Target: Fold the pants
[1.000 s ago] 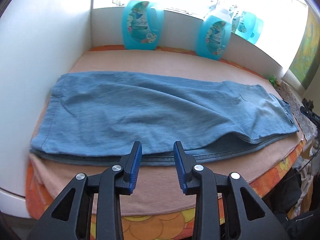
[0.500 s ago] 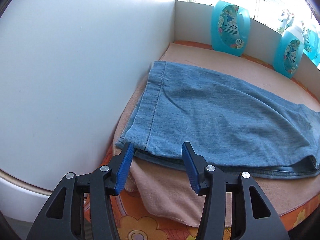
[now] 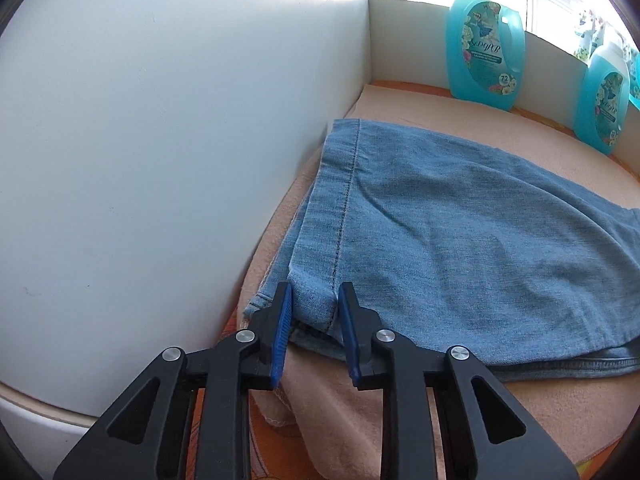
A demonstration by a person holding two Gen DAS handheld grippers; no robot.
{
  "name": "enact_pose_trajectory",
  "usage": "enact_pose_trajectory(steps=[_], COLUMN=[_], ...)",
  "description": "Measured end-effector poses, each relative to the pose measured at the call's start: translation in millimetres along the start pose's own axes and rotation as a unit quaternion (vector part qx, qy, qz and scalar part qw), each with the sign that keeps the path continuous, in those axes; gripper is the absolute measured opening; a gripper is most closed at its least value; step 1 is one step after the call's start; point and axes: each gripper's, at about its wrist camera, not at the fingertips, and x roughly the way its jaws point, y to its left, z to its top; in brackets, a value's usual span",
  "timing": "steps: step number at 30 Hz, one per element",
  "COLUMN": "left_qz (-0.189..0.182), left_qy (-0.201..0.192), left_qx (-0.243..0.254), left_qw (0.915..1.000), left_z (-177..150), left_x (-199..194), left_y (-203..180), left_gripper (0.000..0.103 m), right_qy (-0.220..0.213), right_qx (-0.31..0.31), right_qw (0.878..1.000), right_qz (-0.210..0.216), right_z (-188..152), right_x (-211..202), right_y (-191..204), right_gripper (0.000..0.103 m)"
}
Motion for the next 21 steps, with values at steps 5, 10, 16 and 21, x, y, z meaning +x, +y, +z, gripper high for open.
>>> enact_pose_trajectory(steps=[5, 10, 16, 21], left_qz=[0.003, 0.008, 0.041, 0.046], left_qy=[-0.017, -0.029, -0.04, -0.031], left_qx=[-0.003, 0.011, 0.049, 0.054], left_qw=[0.9998, 0.9995, 0.9972, 0.997], left_z=[2, 5, 9, 7], left_x=[-6, -13, -15, -8], left_y=[4, 6, -1, 1], left_gripper=[0.006, 0.004, 0.004, 0.004], right_qy=[0.013, 0.01, 0.011, 0.012], right_qx=[-0.044, -0.075, -0.109, -0.118], right_qw=[0.999, 0.997, 0.994, 0.993], right_qz=[0.001, -0.006, -0.006, -0.011], right_z=[3, 8, 13, 13], right_x=[13, 23, 30, 35], right_y=[22, 37, 49, 50], right_gripper=[0.045, 0.045, 0.045, 0.022])
